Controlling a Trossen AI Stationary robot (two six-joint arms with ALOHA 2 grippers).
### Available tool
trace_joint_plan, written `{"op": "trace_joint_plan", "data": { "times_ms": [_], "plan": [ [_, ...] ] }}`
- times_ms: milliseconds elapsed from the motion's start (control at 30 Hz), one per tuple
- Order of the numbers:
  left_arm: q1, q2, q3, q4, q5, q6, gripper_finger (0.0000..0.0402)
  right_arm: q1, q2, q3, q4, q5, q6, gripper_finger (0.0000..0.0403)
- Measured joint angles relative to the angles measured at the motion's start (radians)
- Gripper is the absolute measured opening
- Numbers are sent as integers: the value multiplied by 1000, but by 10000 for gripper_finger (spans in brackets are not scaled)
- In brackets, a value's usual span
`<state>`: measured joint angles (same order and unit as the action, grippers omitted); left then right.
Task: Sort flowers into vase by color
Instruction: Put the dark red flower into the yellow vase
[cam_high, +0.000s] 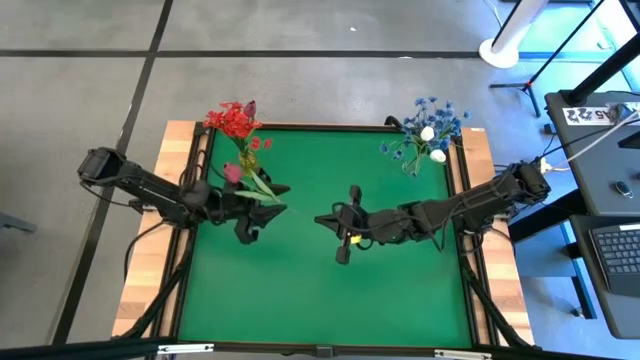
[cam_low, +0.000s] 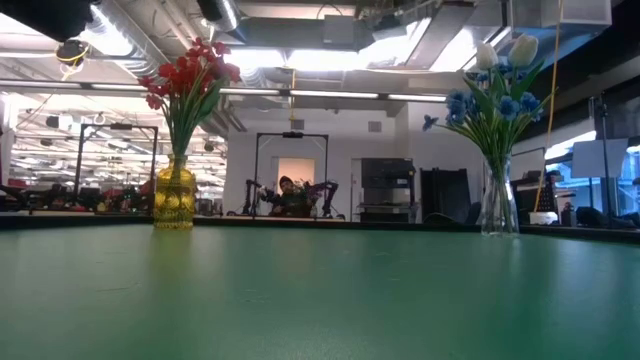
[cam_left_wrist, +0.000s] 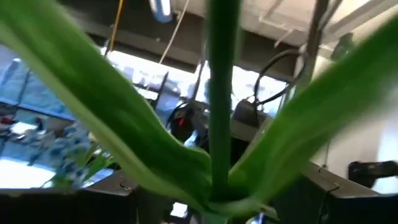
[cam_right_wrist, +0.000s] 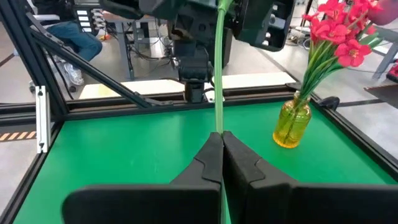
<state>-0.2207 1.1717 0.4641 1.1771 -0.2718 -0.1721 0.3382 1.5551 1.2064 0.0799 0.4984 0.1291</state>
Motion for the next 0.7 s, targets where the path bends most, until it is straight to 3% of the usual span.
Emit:
{"op": "trace_joint_plan", "data": {
  "times_ms": [200, 700],
  "plan": [
    [0, 0, 0, -114, -41, 0, 234, 1, 0, 0, -1, -3, 0, 0],
    [-9, -23, 0, -194, -88, 10, 233, 2, -4, 0, -9, -11, 5, 0]
  ]
}}
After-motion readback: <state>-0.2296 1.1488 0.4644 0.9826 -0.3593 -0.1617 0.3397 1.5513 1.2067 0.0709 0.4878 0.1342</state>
